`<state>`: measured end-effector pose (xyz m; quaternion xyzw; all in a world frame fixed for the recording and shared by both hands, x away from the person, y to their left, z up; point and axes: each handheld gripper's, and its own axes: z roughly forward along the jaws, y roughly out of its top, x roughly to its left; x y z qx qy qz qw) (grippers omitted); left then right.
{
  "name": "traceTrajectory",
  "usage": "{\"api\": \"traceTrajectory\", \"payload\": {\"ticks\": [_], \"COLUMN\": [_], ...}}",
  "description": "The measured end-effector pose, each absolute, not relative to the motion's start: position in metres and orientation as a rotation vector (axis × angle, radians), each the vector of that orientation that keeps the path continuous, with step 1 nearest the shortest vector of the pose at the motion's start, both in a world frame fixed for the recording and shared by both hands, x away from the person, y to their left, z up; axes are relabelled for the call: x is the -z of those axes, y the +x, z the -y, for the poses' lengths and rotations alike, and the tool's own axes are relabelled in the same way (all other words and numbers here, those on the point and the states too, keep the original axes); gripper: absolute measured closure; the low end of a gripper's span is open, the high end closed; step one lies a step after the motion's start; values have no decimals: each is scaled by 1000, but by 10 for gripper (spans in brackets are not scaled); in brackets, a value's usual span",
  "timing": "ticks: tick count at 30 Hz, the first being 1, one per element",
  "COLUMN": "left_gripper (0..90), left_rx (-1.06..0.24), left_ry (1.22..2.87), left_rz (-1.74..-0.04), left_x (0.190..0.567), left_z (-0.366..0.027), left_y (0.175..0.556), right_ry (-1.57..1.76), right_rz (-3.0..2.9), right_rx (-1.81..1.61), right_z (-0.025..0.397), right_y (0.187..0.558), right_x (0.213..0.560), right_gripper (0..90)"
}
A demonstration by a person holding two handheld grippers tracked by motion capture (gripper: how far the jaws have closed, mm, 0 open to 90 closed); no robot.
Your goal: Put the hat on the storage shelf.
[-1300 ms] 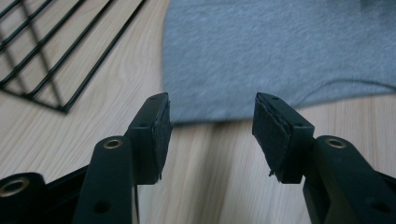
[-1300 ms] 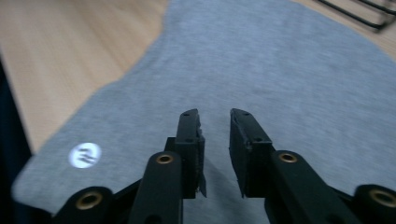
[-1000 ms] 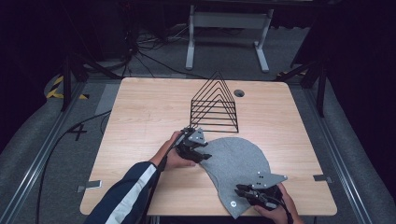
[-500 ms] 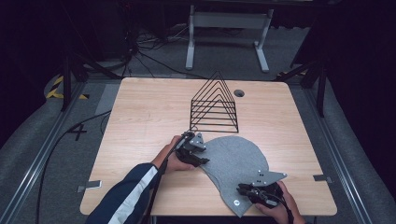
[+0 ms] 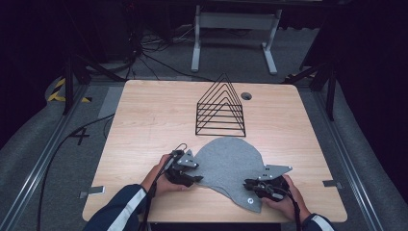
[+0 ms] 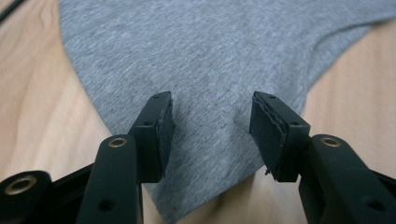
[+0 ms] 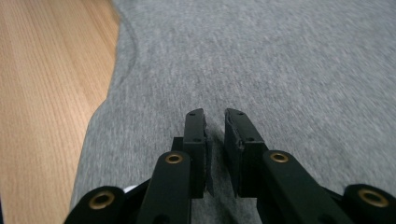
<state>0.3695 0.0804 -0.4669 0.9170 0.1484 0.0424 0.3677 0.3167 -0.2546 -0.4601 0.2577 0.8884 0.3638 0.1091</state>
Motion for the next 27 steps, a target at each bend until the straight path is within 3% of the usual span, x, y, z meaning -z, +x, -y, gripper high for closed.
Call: {"api": "traceTrajectory", "payload": {"ticks": [10,19,23,27], "left_gripper": [501,500,461,364], "left_rx": [-142,-125,-132,-167], "left_ry": [2330,2355,2336,2309], "left_rz": [-444,-441,-466,-514], "left_x": [470,467,463,455], "left_z": [-95,-90,-92,-99], "left_y": [326,309,313,324], "right_ry": [713,745,755,779], "right_rz": [-2639,-2625,-2617,-2588], "right_rx": [-1070,-1056,-1022,-1034], "right_z": [247,252,254,259], "right_y": [330,332,332,335], "right_x": [460,459,457,451], "right_gripper": [789,764,680,608]}}
